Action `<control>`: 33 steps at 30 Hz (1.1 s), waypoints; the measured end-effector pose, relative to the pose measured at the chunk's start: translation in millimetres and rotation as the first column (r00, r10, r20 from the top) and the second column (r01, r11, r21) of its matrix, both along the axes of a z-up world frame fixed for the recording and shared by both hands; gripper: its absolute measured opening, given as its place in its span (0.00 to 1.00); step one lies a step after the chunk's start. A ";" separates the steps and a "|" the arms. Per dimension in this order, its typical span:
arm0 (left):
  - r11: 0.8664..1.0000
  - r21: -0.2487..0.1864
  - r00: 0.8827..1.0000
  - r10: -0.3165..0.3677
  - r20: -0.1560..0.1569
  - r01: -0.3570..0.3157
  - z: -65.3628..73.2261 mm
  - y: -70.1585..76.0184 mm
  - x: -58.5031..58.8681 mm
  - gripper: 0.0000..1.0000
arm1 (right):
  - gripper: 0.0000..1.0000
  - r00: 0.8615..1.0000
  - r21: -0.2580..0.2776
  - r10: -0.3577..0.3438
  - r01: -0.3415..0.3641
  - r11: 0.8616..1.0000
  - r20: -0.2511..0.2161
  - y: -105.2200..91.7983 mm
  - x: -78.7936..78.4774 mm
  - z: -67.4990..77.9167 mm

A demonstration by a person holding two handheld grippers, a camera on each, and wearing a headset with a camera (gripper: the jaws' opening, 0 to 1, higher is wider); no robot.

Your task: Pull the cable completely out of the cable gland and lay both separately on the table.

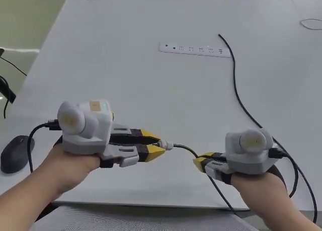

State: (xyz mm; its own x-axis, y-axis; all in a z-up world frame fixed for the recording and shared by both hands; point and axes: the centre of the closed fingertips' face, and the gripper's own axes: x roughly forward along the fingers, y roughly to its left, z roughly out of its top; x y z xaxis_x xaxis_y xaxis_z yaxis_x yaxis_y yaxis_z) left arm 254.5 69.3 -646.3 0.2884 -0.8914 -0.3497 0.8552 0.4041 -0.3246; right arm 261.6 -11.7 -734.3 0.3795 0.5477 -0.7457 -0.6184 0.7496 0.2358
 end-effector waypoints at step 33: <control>1.000 -0.001 1.000 -0.009 -0.016 0.009 1.2 -4.2 -2.3 0.15 | 0.26 0.936 0.017 0.231 -0.245 0.969 0.267 28.4 6.0 66.9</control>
State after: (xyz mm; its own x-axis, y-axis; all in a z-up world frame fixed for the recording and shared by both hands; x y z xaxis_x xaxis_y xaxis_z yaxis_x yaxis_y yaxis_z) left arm 252.2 65.1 -645.1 0.2743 -0.8942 -0.3537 0.8534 0.3959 -0.3390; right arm 267.5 16.7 -667.4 0.4109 0.6793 -0.6081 -0.8220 0.5645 0.0751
